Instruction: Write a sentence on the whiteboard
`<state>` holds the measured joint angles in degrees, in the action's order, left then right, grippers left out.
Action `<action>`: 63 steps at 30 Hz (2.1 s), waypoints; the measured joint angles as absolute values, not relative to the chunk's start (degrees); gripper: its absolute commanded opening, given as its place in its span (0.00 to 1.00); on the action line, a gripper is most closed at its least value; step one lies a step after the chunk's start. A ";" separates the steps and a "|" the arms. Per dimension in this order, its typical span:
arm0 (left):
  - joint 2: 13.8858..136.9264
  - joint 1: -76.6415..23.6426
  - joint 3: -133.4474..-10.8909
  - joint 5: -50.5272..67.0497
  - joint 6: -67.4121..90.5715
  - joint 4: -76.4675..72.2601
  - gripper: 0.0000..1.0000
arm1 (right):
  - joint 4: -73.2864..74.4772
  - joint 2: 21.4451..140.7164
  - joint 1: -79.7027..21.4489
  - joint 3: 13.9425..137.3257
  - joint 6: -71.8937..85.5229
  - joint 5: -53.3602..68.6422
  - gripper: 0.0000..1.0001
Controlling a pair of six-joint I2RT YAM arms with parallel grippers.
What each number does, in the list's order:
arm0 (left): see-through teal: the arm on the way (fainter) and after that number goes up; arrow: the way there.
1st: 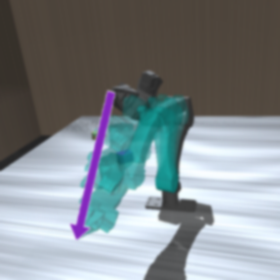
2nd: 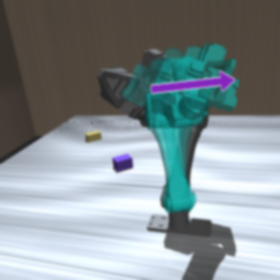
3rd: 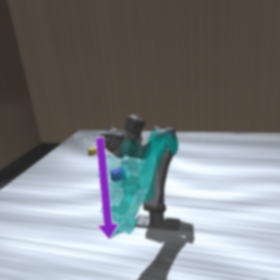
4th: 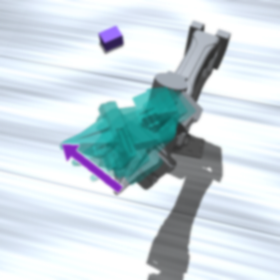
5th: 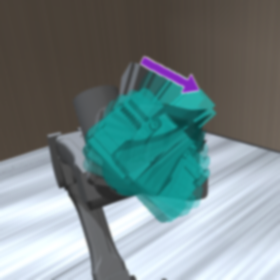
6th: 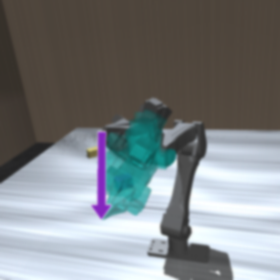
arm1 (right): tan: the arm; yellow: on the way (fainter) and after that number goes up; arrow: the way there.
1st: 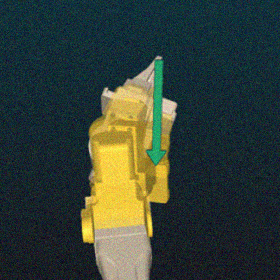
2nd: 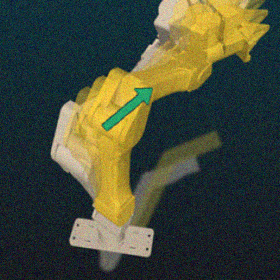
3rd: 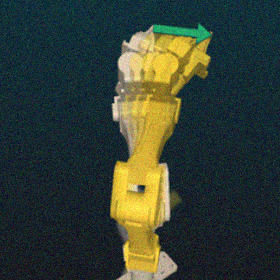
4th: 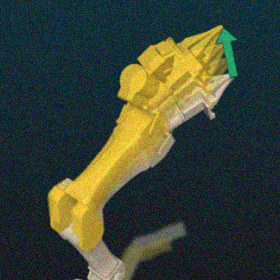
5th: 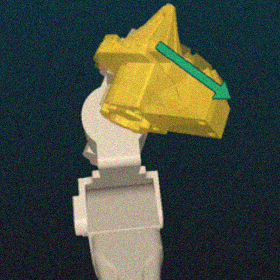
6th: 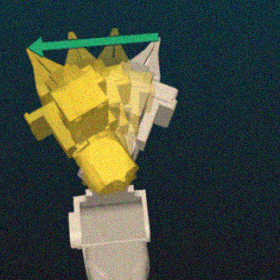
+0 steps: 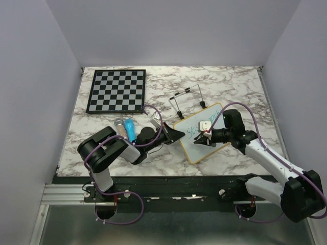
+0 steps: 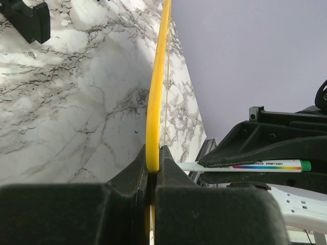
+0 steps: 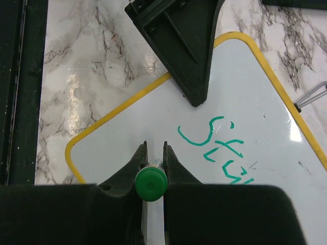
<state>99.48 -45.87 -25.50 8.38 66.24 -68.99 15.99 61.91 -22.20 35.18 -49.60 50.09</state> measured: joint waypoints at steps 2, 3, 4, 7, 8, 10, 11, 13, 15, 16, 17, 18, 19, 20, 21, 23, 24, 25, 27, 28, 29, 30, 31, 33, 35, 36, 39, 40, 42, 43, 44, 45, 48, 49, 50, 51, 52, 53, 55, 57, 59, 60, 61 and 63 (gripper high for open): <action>99.48 -45.89 -25.50 8.38 66.24 -68.97 0.00 | 16.58 61.98 -22.31 35.22 -50.17 50.43 0.01; 99.48 -45.87 -25.50 8.38 66.24 -68.95 0.00 | 16.91 62.00 -22.35 35.22 -50.59 50.54 0.01; 99.48 -45.89 -25.50 8.38 66.22 -68.95 0.00 | 17.39 62.00 -22.44 35.27 -51.05 50.63 0.01; 99.48 -45.87 -25.50 8.38 66.06 -68.95 0.00 | 18.98 61.98 -22.52 35.31 -52.16 50.70 0.01; 99.48 -45.87 -25.50 8.38 66.02 -68.93 0.00 | 19.49 61.98 -22.52 35.31 -52.47 50.70 0.01; 99.48 -45.87 -25.50 8.38 66.00 -68.93 0.00 | 20.05 61.84 -22.52 35.31 -52.69 50.61 0.01; 99.48 -45.87 -25.50 8.38 66.00 -68.95 0.00 | 20.27 61.76 -22.52 35.31 -52.69 50.52 0.01; 99.48 -45.89 -25.50 8.38 66.00 -68.95 0.00 | 20.75 61.47 -22.55 35.31 -52.62 50.00 0.01; 99.48 -45.89 -25.50 8.38 66.00 -68.97 0.00 | 21.17 61.12 -22.55 35.31 -52.56 49.21 0.00; 99.48 -45.89 -25.50 8.38 66.02 -68.97 0.00 | 21.34 60.88 -22.55 35.31 -52.53 48.75 0.01; 99.48 -45.89 -25.50 8.38 66.02 -69.01 0.00 | 21.61 60.60 -22.55 35.31 -52.53 48.25 0.01; 99.48 -45.89 -25.50 8.38 66.02 -69.06 0.00 | 21.91 60.34 -22.57 35.29 -52.53 47.72 0.00; 99.48 -45.89 -25.50 8.38 66.02 -69.10 0.00 | 22.13 60.18 -22.57 35.29 -52.53 47.35 0.00; 99.48 -45.89 -25.50 8.38 66.02 -69.10 0.00 | 22.39 60.07 -22.57 35.29 -52.53 46.96 0.01; 99.48 -45.89 -25.50 8.38 66.00 -69.10 0.00 | 22.61 60.01 -22.57 35.29 -52.56 46.68 0.01; 99.48 -45.89 -25.47 8.38 66.00 -69.10 0.00 | 23.09 59.92 -22.57 35.29 -52.60 46.26 0.00; 99.48 -45.89 -25.47 8.38 66.00 -69.10 0.00 | 23.35 59.88 -22.57 35.29 -52.64 46.19 0.00; 99.48 -45.89 -25.47 8.38 66.00 -69.10 0.00 | 23.70 59.88 -22.55 35.29 -52.77 46.17 0.01; 99.48 -45.89 -25.47 8.38 65.98 -69.10 0.00 | 24.29 59.88 -22.57 35.29 -53.21 46.19 0.01; 99.48 -45.89 -25.47 8.38 65.98 -69.10 0.00 | 24.58 59.88 -22.57 35.29 -53.43 46.24 0.01; 99.48 -45.89 -25.47 8.38 65.95 -69.10 0.00 | 25.02 59.88 -22.57 35.29 -53.67 46.37 0.01; 99.48 -45.89 -25.47 8.38 65.93 -69.12 0.00 | 25.67 59.94 -22.57 35.29 -54.02 46.52 0.00; 99.50 -45.89 -25.47 8.38 65.91 -69.10 0.00 | 26.17 60.03 -22.55 35.29 -54.17 46.78 0.01; 99.48 -45.89 -25.47 8.38 65.84 -69.12 0.00 | 26.94 60.29 -22.59 35.29 -54.50 47.29 0.00; 99.50 -45.89 -25.47 8.38 65.78 -69.12 0.00 | 27.40 60.58 -22.85 35.29 -54.74 47.70 0.01; 99.48 -45.89 -25.47 8.38 65.78 -69.12 0.00 | 27.59 60.66 -23.00 35.29 -54.76 47.90 0.01; 99.50 -45.89 -25.47 8.38 65.78 -69.14 0.00 | 27.99 60.90 -23.94 35.29 -54.61 48.56 0.01; 99.48 -45.89 -25.50 8.38 65.78 -69.17 0.00 | 28.01 61.01 -24.27 35.31 -54.41 48.77 0.01; 99.48 -45.89 -25.47 8.38 65.80 -69.21 0.00 | 28.01 61.36 -24.84 35.62 -53.52 49.10 0.01; 99.48 -45.89 -25.47 8.38 65.82 -69.28 0.00 | 28.03 61.65 -24.99 36.01 -53.04 49.34 0.00; 99.48 -45.89 -25.47 8.38 65.87 -69.36 0.00 | 28.03 61.98 -25.10 36.56 -52.38 49.56 0.00; 99.48 -45.89 -25.47 8.40 65.95 -69.38 0.00 | 28.16 62.26 -25.17 37.32 -51.72 49.78 0.01; 99.48 -45.89 -25.47 8.38 66.02 -69.43 0.00 | 28.29 62.08 -25.17 40.14 -49.52 50.17 0.00; 99.48 -45.89 -25.47 8.40 66.02 -69.47 0.00 | 28.23 61.60 -25.17 41.04 -48.86 50.22 0.00; 99.50 -45.89 -25.47 8.40 66.04 -69.54 0.00 | 28.18 60.95 -25.17 41.71 -48.16 50.28 0.01; 99.48 -45.89 -25.47 8.40 66.04 -69.58 0.00 | 28.18 60.20 -25.17 42.17 -47.59 50.28 0.01; 99.48 -45.89 -25.47 8.40 66.04 -69.63 0.00 | 28.16 59.46 -25.17 42.48 -47.09 50.28 0.01; 99.50 -45.89 -25.47 8.43 66.04 -69.69 0.00 | 28.16 58.72 -25.02 42.63 -46.52 50.28 0.01; 99.50 -45.89 -25.47 8.45 66.04 -69.80 0.00 | 28.18 57.98 -24.49 42.65 -46.02 50.28 0.00; 99.50 -45.89 -25.36 8.43 66.04 -69.95 0.00 | 28.23 57.71 -23.05 42.65 -45.58 50.46 0.00; 99.50 -45.89 -25.19 8.43 66.04 -70.19 0.00 | 28.23 57.69 -20.34 42.65 -45.10 50.65 0.01; 99.50 -45.89 -25.08 8.43 66.04 -70.26 0.00 | 28.23 57.69 -18.90 42.65 -44.97 50.76 0.01; 99.50 -45.89 -24.97 8.40 66.04 -70.32 0.00 | 28.21 57.69 -17.63 42.65 -44.86 50.87 0.01; 99.50 -45.89 -24.86 8.40 66.06 -70.43 0.00 | 28.18 57.69 -15.16 42.61 -44.73 50.96 0.00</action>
<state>99.50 -45.89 -24.86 8.40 66.06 -70.43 28.18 57.69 -15.16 42.61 -44.73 50.96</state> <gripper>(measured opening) 0.060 0.163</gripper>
